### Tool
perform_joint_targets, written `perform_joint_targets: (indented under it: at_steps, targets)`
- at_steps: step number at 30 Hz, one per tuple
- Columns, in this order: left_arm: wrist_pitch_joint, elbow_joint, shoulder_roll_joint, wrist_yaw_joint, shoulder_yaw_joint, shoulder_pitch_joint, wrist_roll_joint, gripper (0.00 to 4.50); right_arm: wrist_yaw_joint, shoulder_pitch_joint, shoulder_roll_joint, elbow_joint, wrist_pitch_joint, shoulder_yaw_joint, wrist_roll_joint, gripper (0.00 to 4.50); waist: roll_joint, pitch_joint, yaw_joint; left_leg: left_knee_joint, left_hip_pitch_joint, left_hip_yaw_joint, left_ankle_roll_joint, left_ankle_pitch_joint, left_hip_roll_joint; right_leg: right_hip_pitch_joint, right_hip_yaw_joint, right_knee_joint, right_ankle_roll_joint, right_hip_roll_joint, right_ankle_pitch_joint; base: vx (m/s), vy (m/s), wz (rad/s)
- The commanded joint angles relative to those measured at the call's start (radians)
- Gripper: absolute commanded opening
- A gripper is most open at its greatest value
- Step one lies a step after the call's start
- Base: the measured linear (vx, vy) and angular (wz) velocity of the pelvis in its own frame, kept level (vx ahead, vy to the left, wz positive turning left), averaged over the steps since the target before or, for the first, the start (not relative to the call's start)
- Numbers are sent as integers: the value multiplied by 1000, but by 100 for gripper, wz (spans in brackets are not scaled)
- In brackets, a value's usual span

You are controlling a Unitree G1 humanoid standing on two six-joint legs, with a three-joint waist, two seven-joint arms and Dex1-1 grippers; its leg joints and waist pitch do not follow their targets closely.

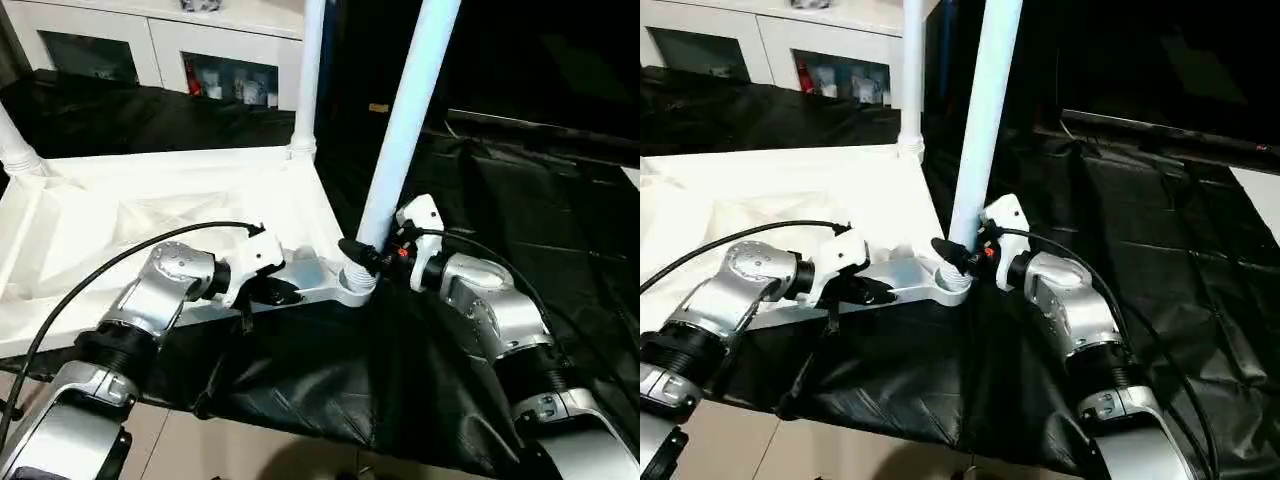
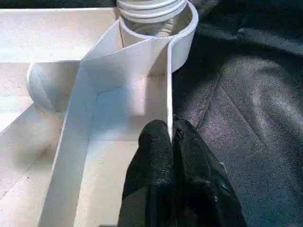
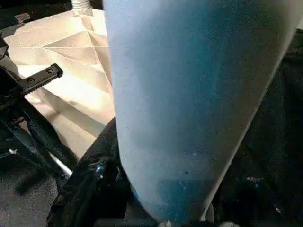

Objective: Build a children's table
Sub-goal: Insert table leg to table base

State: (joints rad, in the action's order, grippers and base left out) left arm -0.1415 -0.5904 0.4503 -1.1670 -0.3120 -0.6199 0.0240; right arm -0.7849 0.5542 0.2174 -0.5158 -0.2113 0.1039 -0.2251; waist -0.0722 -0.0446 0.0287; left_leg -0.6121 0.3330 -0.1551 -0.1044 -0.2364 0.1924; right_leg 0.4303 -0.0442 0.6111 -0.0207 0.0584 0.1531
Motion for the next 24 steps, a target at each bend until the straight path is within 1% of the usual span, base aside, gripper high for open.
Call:
perform_joint_targets:
  at_steps: [1,2,4,5,8,9,12,13,14,17,19,20,21,23,24]
  targets:
    - [-8,-30,22,2,-5,5,24,0,-12,-12,9,-8,-30,-1,4,189,9,53,5,85,15,-2,19,-152,25,-66,42,-75,-180,68,338,0,0,0]
    - [-6,-27,24,4,-4,8,25,0,-14,-14,4,-3,-34,-1,-2,189,6,53,4,85,16,-3,20,-152,26,-65,42,-76,-178,69,344,0,0,0]
    - [-4,-20,28,3,-2,12,24,0,-17,-18,0,3,-40,4,-7,189,6,52,5,86,17,-2,21,-149,26,-64,42,-77,-169,70,366,0,0,0]
    - [-3,-21,27,3,0,11,23,0,-19,-18,-1,4,-42,6,-8,189,1,52,5,85,18,-3,22,-148,25,-65,42,-79,-165,70,372,0,0,0]
    - [-2,-19,31,2,5,11,21,0,-22,-21,-8,10,-49,9,-10,189,4,51,6,87,16,-2,22,-151,26,-61,43,-82,-154,72,399,0,0,0]
    - [0,-19,33,1,7,11,21,0,-25,-22,-10,12,-53,13,-9,189,1,52,7,86,17,-2,22,-144,26,-62,42,-79,-153,71,393,0,0,0]
    - [4,-7,42,-14,11,16,9,0,-24,-22,-12,11,-55,14,-7,189,0,52,7,87,16,-2,20,-138,27,-61,42,-78,-156,71,381,0,0,0]
    - [3,1,44,-24,12,19,2,0,-26,-23,-12,13,-59,13,-7,189,0,52,6,88,17,-2,20,-134,27,-62,42,-77,-158,70,370,0,0,0]
    - [4,3,47,-28,13,20,-1,0,-26,-23,-13,14,-60,14,-8,189,-4,53,6,87,18,-3,21,-127,26,-63,43,-76,-159,71,360,0,0,0]
    - [0,20,56,-50,16,27,-13,0,-24,-20,-15,-1,-51,7,-11,189,-3,54,8,86,17,-4,21,-112,26,-63,44,-73,-167,72,336,0,0,0]
    - [0,33,62,-67,17,31,-22,0,-25,-20,-22,-14,-44,-10,-26,189,-2,54,7,87,18,-5,25,-97,26,-64,44,-68,-183,71,293,0,0,0]
    - [0,33,62,-67,17,31,-22,0,-25,-20,-22,-14,-44,-10,-26,189,-2,54,7,87,17,-6,25,-94,26,-65,44,-68,-185,70,284,0,0,0]
    - [-7,43,65,-75,18,33,-27,0,-31,-21,-28,-25,-46,-31,-49,189,0,55,7,87,16,-7,26,-92,27,-65,44,-66,-194,71,266,0,0,0]
    - [-16,57,69,-82,19,37,-33,0,-36,-24,-37,-41,-53,-62,-80,189,-1,55,7,87,14,-8,28,-97,28,-65,44,-65,-203,71,259,0,0,0]
    - [-16,57,69,-82,19,37,-33,0,-36,-24,-37,-41,-53,-62,-80,189,-1,56,8,87,16,-8,28,-87,28,-67,44,-63,-209,72,244,0,0,0]
